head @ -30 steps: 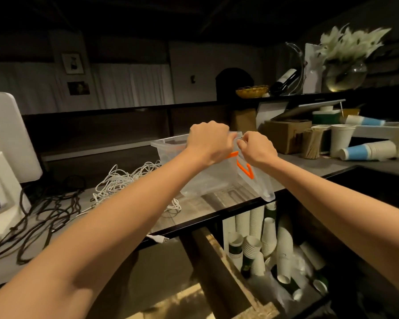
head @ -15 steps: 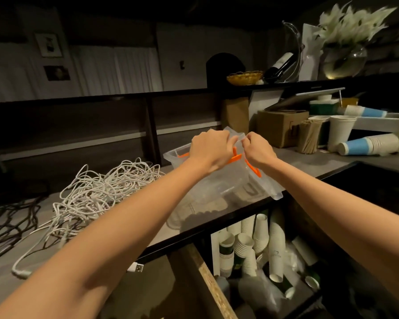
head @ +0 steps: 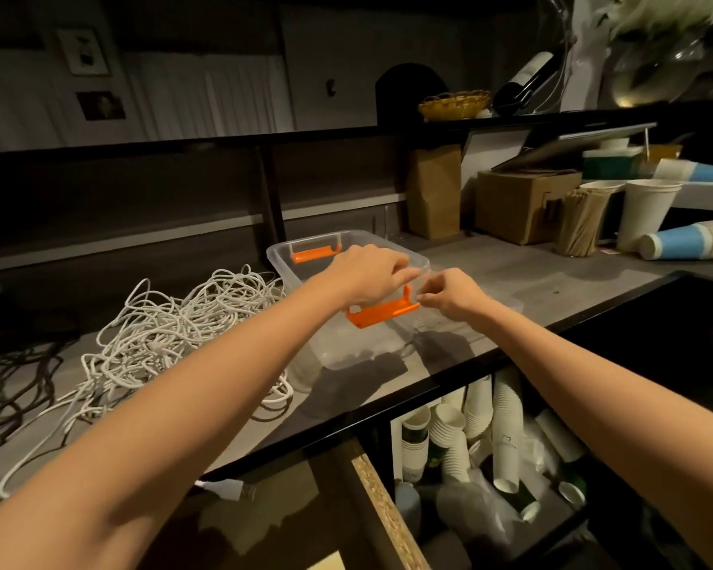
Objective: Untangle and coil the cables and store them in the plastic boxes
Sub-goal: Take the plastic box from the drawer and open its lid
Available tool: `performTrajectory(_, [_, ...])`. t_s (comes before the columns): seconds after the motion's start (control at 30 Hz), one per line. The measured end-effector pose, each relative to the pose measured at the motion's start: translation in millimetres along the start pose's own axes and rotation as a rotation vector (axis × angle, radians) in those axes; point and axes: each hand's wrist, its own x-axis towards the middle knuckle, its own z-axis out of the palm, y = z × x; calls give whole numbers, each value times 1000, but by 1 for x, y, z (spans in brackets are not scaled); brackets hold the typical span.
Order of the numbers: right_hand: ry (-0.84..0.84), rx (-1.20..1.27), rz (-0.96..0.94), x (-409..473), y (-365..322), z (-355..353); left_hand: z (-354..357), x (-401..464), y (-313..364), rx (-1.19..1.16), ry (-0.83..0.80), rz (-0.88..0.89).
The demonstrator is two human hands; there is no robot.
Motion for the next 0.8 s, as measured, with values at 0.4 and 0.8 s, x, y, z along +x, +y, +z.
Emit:
performTrajectory(0.4, [-273,-221,79,-13,-12,11,-10,-16,3,32,-50,-121])
performTrajectory(0.8, [209,-26,-43,-55,-52,-43,-39,-41,30,-5,44,-118])
